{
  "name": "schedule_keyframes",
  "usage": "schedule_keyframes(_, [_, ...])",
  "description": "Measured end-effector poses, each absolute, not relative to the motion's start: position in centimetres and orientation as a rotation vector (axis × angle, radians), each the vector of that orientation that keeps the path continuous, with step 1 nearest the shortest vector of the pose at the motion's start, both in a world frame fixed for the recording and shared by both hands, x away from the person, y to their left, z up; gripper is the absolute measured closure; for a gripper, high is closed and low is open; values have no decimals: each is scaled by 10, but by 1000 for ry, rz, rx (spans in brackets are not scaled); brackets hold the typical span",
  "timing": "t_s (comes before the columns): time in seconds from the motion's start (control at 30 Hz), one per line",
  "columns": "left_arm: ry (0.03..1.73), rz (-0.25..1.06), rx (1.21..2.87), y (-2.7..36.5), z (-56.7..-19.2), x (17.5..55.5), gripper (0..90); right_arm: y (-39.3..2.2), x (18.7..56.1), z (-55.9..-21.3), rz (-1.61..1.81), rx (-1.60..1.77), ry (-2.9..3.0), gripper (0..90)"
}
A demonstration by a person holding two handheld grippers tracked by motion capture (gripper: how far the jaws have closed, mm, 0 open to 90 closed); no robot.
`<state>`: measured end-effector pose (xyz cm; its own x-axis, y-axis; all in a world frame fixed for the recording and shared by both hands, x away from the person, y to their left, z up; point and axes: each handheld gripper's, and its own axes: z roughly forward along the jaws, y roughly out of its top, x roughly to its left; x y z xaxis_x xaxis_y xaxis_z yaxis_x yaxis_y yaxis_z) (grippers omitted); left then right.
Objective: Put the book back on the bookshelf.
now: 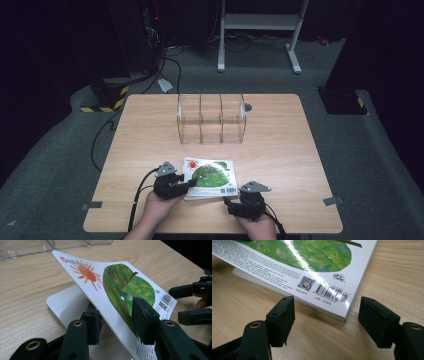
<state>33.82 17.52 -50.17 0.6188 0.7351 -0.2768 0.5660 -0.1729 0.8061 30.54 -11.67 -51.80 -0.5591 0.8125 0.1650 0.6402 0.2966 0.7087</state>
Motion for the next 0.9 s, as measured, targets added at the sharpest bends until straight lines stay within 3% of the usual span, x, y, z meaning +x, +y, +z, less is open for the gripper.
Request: schedule_keyframes(0.9, [797, 475, 1922, 165, -491, 321, 641, -130, 318, -511, 1217, 1381, 2243, 311])
